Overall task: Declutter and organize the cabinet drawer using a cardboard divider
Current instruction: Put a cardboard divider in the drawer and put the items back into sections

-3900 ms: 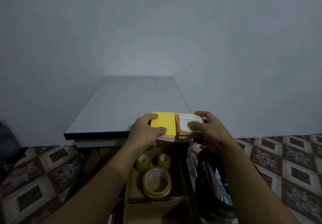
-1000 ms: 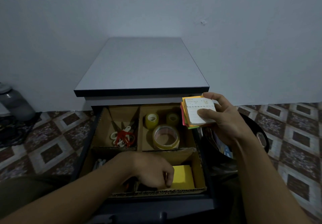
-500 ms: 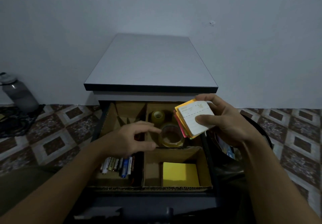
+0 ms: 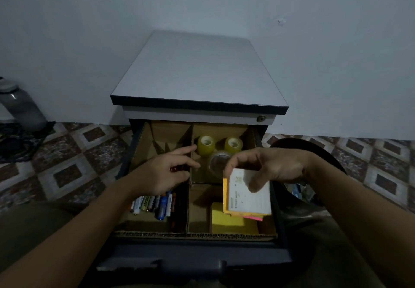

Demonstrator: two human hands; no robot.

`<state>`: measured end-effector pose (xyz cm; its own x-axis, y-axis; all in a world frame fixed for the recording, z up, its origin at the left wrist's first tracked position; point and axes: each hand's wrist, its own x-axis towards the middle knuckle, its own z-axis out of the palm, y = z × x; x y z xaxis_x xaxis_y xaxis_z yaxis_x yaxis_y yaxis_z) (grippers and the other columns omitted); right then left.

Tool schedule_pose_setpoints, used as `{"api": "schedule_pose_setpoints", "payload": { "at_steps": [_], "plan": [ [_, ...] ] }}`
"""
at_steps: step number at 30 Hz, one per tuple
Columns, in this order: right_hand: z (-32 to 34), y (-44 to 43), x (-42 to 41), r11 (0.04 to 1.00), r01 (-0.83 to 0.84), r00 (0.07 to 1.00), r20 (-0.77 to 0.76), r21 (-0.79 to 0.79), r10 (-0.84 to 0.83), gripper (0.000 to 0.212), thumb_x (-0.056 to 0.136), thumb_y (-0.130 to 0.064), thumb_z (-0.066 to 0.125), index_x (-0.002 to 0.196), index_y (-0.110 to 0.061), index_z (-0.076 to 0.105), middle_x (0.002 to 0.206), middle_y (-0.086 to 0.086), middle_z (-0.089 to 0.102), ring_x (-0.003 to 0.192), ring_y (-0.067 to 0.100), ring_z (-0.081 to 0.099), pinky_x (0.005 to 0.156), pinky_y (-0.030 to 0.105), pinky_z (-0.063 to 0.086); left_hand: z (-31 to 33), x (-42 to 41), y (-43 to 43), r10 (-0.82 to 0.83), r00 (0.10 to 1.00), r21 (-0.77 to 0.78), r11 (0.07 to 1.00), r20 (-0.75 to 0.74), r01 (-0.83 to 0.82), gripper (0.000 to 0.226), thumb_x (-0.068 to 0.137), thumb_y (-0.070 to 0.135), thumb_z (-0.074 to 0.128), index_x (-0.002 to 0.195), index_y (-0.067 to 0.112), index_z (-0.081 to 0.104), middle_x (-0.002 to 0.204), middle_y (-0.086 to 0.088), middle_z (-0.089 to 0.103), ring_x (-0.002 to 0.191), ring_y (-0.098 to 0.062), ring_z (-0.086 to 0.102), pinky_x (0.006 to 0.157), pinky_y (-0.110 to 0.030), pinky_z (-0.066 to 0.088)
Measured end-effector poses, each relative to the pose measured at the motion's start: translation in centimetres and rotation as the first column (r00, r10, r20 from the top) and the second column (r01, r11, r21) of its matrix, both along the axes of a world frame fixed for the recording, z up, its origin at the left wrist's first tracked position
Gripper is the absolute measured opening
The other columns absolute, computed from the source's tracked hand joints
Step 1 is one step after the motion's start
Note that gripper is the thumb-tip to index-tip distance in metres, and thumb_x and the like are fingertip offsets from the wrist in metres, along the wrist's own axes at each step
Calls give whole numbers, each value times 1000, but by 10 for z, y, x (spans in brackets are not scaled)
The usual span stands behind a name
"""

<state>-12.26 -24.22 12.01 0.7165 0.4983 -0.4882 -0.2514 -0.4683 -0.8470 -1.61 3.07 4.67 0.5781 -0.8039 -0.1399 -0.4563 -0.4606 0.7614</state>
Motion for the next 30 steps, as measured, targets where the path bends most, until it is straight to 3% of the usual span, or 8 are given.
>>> {"api": "schedule_pose_setpoints", "payload": {
  "at_steps": [4,9,12,15,21,23,26,30],
  "plan": [
    [-3,9,-14,990,-4,995,100,-142,18,49,87,10,61,125,-21,61,112,-7,62,108,14,64,84,31,58,-2,-1,-1,-2,1000,-1,1000,19,2,27,98,27,58,118,44,64,156,33,18,145,2,22,119,-40,29],
    [-18,14,-37,987,43,990,139,-157,-21,56,90,6,60,128,-35,62,117,-20,61,111,2,61,92,32,55,-3,-2,0,-15,999,-4,1000,32,15,25,96,31,61,118,43,65,157,33,17,145,2,22,118,-39,31],
    [-28,17,-44,974,28,981,195,-227,17,61,92,2,57,132,-45,58,142,-25,49,134,-4,41,114,32,36,-2,-3,0,-25,999,-1,1000,47,25,26,96,32,61,119,42,64,157,33,16,145,2,23,118,-38,32],
    [-33,22,-43,946,-25,974,204,-324,95,65,94,0,53,138,-49,49,150,-25,39,141,-2,31,119,37,29,-2,-4,-1,-33,998,9,999,54,32,26,96,33,61,119,43,64,157,34,14,145,1,22,118,-40,31],
    [-39,33,-40,818,-47,925,285,-573,252,72,96,-12,57,149,-49,25,140,-6,50,119,11,54,99,37,50,1,-6,0,-49,997,23,999,55,47,28,96,31,62,122,40,63,158,33,11,146,1,20,118,-36,29],
    [-42,35,-44,787,32,896,367,-617,251,68,95,-17,61,148,-46,31,130,-6,58,108,10,61,91,34,55,2,-5,1,-55,997,23,998,52,54,29,96,31,62,123,40,63,159,32,11,147,2,18,118,-33,27],
    [-42,35,-49,721,132,841,462,-680,281,49,92,-25,66,137,-33,50,124,-8,63,110,8,61,90,29,55,2,-6,2,-58,997,30,998,58,57,29,96,32,62,123,40,62,158,33,10,146,3,17,117,-30,26],
    [-42,33,-49,732,191,804,531,-654,266,29,94,-26,63,122,-27,61,115,-6,67,104,8,64,86,32,57,3,-7,1,-56,995,37,998,79,53,29,96,32,61,123,41,61,158,33,9,146,3,15,114,-28,24]
  ]
}}
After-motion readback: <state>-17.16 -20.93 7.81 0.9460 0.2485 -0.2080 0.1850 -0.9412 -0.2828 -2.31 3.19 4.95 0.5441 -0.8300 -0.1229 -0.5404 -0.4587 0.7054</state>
